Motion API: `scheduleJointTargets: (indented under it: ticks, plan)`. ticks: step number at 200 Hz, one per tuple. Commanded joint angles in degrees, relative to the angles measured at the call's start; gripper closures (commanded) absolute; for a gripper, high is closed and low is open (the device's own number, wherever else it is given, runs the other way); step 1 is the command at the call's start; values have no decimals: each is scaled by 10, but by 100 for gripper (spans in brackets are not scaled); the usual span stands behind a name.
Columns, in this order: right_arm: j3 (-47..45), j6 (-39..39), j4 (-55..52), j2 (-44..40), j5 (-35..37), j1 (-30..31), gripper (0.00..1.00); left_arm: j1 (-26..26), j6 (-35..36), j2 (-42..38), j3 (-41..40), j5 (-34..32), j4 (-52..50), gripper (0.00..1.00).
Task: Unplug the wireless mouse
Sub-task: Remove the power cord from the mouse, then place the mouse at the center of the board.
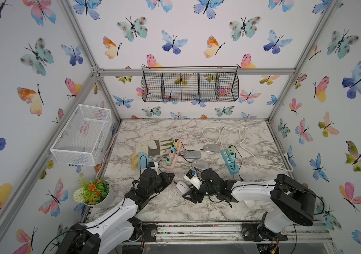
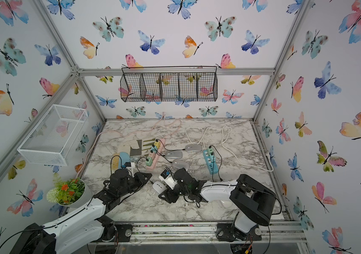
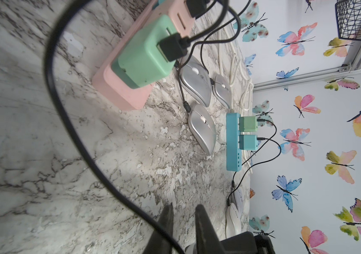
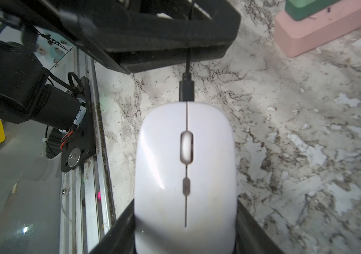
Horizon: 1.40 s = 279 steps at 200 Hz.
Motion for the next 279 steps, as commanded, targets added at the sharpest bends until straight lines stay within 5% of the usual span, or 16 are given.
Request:
scheduleJointTargets:
  ticks: [1, 64, 170, 254, 279]
  plan:
    - [1, 6, 18, -6, -8, 4, 85, -2, 4, 2, 8, -2, 10, 82]
    - [8, 7, 4, -1, 6, 5, 88, -2, 5, 8, 17, -3, 1, 100]
    - [-49, 37, -53, -39, 42, 12, 98, 43, 42, -3, 70, -16, -42, 100]
    - [89, 300, -152, -8, 274, 111, 99, 169, 75, -16, 113, 81, -100, 100]
    - [143, 320, -156, 47, 270, 129, 99, 211, 98, -4, 137, 117, -137, 100]
